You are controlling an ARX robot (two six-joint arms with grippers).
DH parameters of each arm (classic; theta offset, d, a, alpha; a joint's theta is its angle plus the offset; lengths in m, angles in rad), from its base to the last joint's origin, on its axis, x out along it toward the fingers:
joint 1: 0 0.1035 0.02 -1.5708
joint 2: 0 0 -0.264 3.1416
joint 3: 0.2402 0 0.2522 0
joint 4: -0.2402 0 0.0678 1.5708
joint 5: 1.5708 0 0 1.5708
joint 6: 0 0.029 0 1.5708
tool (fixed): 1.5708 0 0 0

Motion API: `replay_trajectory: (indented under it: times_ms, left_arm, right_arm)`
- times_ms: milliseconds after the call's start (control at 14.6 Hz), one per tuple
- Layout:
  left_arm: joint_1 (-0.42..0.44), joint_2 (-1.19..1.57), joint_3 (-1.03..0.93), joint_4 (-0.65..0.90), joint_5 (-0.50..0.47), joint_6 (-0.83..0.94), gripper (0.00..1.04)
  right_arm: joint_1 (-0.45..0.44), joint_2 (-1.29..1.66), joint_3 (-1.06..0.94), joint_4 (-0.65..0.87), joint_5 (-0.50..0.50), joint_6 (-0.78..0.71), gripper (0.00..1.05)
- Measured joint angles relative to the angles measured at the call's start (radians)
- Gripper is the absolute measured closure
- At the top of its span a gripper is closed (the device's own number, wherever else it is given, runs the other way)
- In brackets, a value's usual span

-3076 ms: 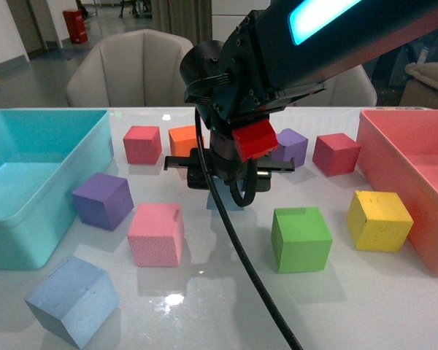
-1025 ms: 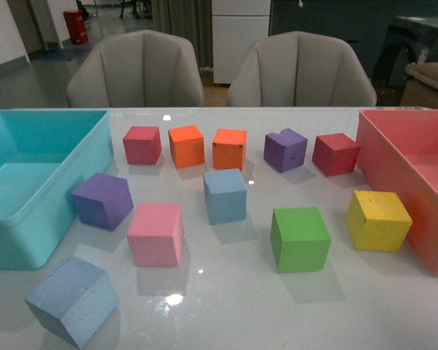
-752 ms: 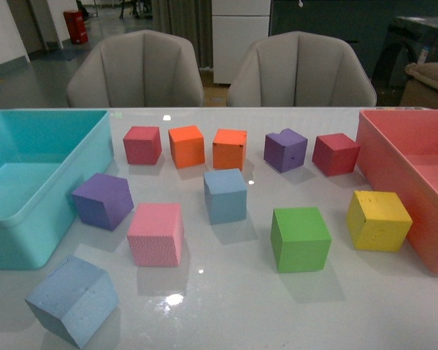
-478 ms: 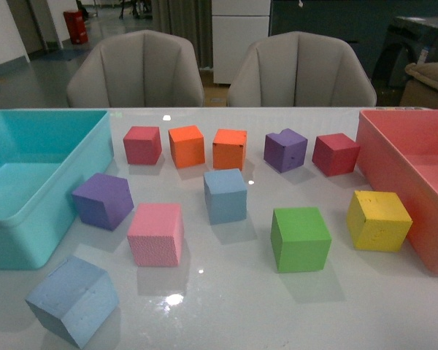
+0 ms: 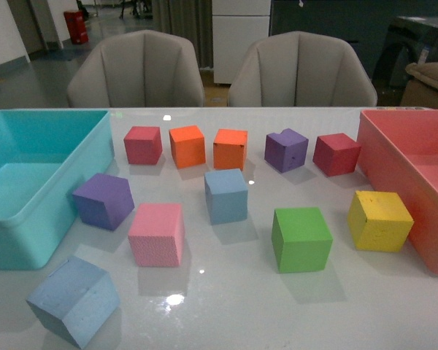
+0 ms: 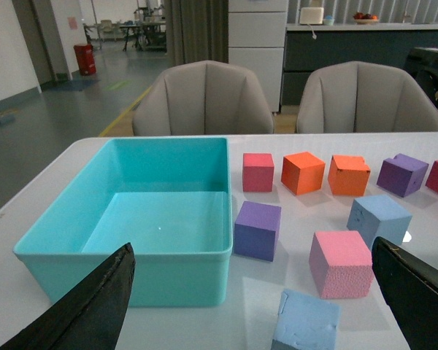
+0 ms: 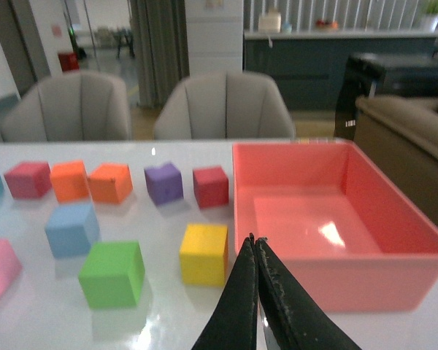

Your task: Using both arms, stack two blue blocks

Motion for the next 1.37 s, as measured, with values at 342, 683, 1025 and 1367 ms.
replay_trajectory:
  times_ms: [342,683,1025,1367]
  left_arm:
    - [0.000,0.000,0.000,0.000,0.001,0.000,0.07]
    - [0.000,0.000,0.000,0.000,0.001,0.000,0.07]
    - [-0.079,0.076,0.057,-0.161,-0.127,0.018,0.07]
    - [-0.156,0.414,0.154,0.129,-0.150,0.052,0.07]
  right_arm:
    - [0.000,-0.021,0.000,0.005,0.000,0.000,1.03]
    - [0.000,-0.021,0.000,0.004,0.000,-0.001,0.42]
    - [0.000,-0.021,0.000,0.005,0.001,-0.001,0.07]
    - [0.000,-0.021,0.000,0.004,0.000,-0.001,0.06]
